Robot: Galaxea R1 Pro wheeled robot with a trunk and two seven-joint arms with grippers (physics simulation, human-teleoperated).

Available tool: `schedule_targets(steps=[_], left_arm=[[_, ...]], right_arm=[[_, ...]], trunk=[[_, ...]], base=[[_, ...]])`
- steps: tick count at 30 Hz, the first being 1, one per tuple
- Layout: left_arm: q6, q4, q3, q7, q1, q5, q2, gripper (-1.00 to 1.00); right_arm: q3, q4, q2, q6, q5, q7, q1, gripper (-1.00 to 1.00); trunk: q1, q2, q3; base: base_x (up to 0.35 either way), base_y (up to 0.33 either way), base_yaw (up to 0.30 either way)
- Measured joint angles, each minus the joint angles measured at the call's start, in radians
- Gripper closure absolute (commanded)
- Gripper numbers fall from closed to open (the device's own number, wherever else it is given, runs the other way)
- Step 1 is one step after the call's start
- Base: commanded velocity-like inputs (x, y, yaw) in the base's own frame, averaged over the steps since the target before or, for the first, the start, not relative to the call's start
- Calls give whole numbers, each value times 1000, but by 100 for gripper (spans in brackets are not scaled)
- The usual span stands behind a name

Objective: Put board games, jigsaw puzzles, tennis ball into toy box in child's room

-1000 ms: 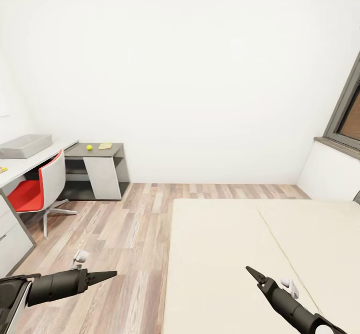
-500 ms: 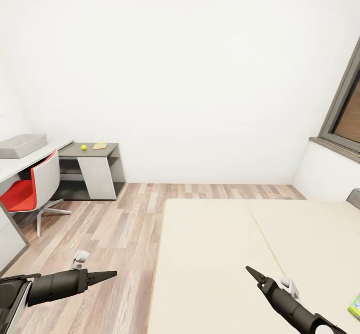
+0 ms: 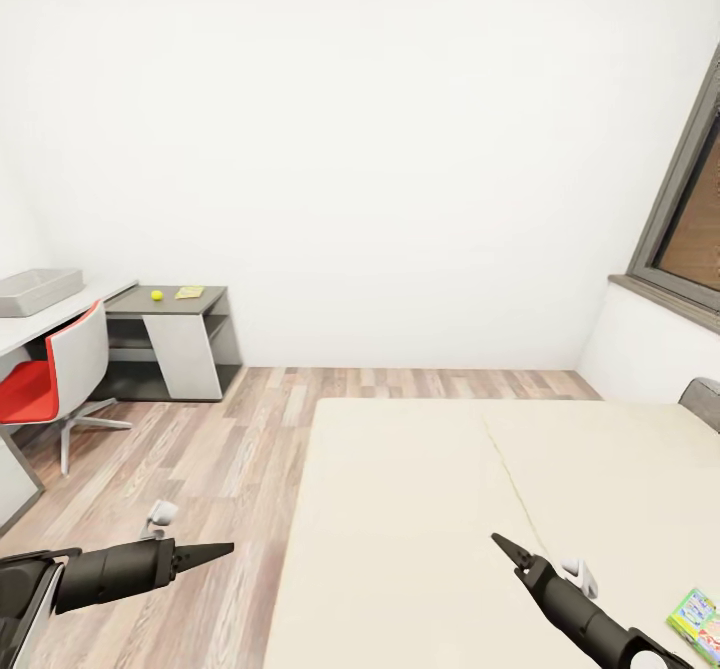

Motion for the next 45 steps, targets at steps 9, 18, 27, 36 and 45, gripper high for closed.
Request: schedule_targets(steps=[9, 18, 27, 36, 45], left_arm=[[0, 0, 0, 1, 0, 0, 0, -100], [0, 0, 0, 1, 0, 1, 0, -100], [0, 0, 0, 1, 0, 1, 0, -100], [0, 0, 0, 1, 0, 1, 0, -100], [0, 0, 0, 2, 0, 1, 0, -100]], right_arm=[[0, 0, 0, 0, 0, 0, 0, -100], [0, 0, 0, -1, 0, -1, 0, -100], [0, 0, 0, -2, 0, -2, 0, -100], [0, 0, 0, -2, 0, -2, 0, -100], [0, 1, 0, -2, 0, -1, 0, -100]], trunk=[[0, 0, 0], [0, 0, 0], [0, 0, 0], [0, 0, 0], [0, 0, 0]], base=[[0, -214, 0], [0, -214, 0], [0, -214, 0], [0, -207, 0], [0, -73, 0]])
